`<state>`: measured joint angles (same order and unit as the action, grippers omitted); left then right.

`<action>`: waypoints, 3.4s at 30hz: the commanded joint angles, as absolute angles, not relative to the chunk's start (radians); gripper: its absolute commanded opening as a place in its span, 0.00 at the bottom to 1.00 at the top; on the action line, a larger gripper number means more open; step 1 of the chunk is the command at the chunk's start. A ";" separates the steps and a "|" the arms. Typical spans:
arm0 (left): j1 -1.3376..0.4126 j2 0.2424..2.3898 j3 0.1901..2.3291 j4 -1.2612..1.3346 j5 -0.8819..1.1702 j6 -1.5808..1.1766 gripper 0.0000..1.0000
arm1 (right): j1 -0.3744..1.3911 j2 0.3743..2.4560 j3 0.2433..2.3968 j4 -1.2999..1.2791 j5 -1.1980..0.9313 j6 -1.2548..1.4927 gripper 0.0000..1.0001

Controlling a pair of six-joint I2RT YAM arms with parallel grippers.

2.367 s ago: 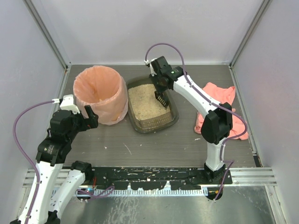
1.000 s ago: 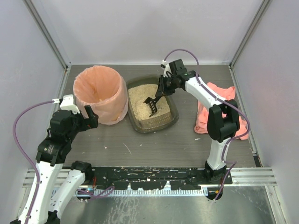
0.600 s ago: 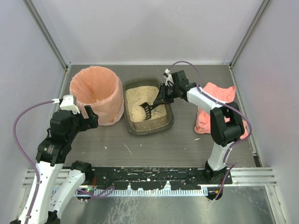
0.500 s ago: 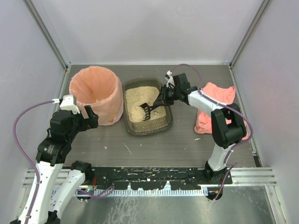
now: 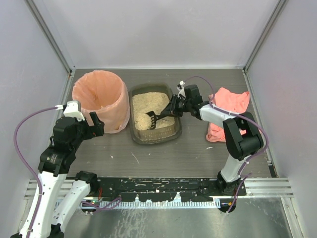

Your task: Clean the litter box

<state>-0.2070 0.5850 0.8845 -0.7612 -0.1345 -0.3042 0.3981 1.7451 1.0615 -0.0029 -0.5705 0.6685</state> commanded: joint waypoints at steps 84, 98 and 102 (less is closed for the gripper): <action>-0.200 0.554 1.022 -0.805 -0.126 -0.308 0.98 | 0.252 1.747 0.654 1.143 -0.781 1.478 0.01; -0.201 0.569 1.036 -0.780 -0.101 -0.293 0.98 | 0.260 1.832 0.633 1.328 -0.787 1.585 0.01; -0.201 0.570 1.025 -0.764 -0.102 -0.292 0.98 | 0.245 1.824 0.615 1.332 -0.764 1.574 0.01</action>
